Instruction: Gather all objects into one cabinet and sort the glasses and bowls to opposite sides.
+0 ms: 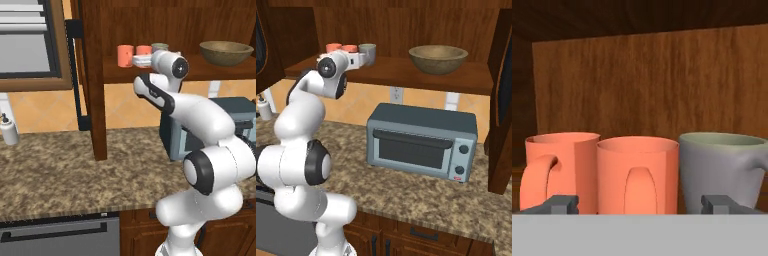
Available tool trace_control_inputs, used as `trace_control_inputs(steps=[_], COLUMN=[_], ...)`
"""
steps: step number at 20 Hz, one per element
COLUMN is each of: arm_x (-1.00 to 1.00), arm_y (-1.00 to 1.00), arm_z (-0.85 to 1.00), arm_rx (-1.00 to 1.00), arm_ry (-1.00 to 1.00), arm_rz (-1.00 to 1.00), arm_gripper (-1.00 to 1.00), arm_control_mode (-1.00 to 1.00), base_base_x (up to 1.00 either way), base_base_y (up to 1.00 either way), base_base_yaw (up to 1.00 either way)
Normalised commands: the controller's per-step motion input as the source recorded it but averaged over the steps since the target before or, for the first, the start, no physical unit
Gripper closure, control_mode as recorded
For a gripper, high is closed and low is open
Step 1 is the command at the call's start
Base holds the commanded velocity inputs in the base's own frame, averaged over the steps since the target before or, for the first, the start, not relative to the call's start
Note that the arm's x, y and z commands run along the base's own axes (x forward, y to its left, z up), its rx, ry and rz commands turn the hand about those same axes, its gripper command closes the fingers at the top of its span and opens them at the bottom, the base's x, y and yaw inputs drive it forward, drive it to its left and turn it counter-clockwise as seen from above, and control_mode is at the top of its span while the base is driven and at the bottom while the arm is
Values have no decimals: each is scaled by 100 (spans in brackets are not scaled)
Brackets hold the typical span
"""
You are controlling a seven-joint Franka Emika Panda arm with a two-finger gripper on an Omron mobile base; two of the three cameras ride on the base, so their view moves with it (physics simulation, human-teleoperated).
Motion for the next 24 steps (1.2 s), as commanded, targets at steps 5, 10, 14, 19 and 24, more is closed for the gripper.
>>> trace_control_inputs(steps=[5, 10, 14, 19, 24], arm_x=[-90, -100, -100, -100, -100], arm_y=[-9, -21, -14, -8, -4], arm_z=[3, 9, 15, -16, -35], arm_rx=[0, 0, 0, -1, -7], arm_ry=[-20, -31, -40, -11, 0], arm_rz=[-2, 0, 0, 0, 11], arm_gripper=[-100, -100, -100, -100, -100], arm_control_mode=[-100, -100, -100, -100, -100], base_base_x=[0, 0, 0, 0, 0], base_base_y=[0, 0, 0, 0, 0], base_base_yaw=[0, 0, 0, 0, 0])
